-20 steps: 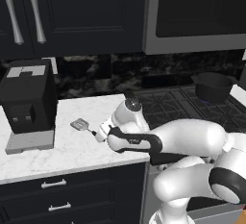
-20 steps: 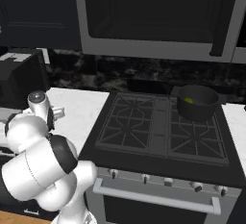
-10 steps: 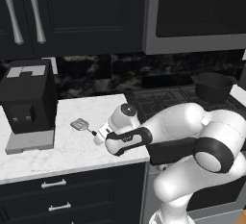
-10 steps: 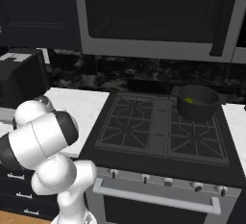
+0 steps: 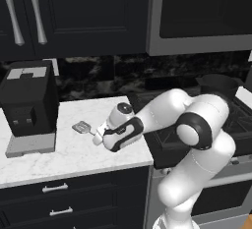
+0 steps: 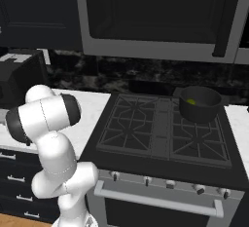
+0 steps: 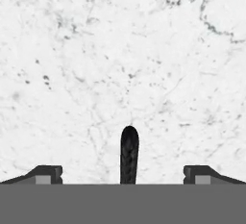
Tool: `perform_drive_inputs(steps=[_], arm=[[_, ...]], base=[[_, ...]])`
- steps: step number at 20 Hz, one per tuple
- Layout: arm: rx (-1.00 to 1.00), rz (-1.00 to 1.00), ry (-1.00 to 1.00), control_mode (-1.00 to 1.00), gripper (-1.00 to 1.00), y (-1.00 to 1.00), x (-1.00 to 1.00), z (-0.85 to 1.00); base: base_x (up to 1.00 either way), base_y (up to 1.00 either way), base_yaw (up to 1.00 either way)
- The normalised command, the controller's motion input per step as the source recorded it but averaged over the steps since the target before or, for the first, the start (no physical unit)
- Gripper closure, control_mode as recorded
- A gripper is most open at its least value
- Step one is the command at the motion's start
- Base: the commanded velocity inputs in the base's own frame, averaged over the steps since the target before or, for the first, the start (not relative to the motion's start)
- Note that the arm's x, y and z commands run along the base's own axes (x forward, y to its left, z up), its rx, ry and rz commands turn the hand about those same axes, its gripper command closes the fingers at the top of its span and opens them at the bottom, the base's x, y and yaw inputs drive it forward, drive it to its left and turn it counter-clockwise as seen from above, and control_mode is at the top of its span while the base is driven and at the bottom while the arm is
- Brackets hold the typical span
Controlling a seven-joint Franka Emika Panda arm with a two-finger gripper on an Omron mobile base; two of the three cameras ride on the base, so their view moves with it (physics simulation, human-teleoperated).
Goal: Put the onion and lime in the pot. Retrieve the spatula and lightly stir the vegetables in the pot.
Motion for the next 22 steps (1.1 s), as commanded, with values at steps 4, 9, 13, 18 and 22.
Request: perform_drive_inputs(steps=[4, 9, 13, 18, 22], arm=[[0.0, 0.0, 0.03, -1.0, -1.0, 0.0, 0.01, -0.48], [0.0, 0.0, 0.02, -1.0, -1.0, 0.0, 0.0, -0.37], [0.0, 0.0, 0.03, -1.0, -1.0, 0.01, 0.0, -0.35], [0.0, 0.0, 0.01, -1.0, 1.0, 0.03, 0.02, -0.12], [0.0, 0.0, 0.0, -1.0, 1.0, 0.0, 0.0, 0.0]], base=[[0.0, 0.0, 0.0], [0.0, 0.0, 0.0], [0.0, 0.0, 0.0], [0.0, 0.0, 0.0], [0.0, 0.0, 0.0]])
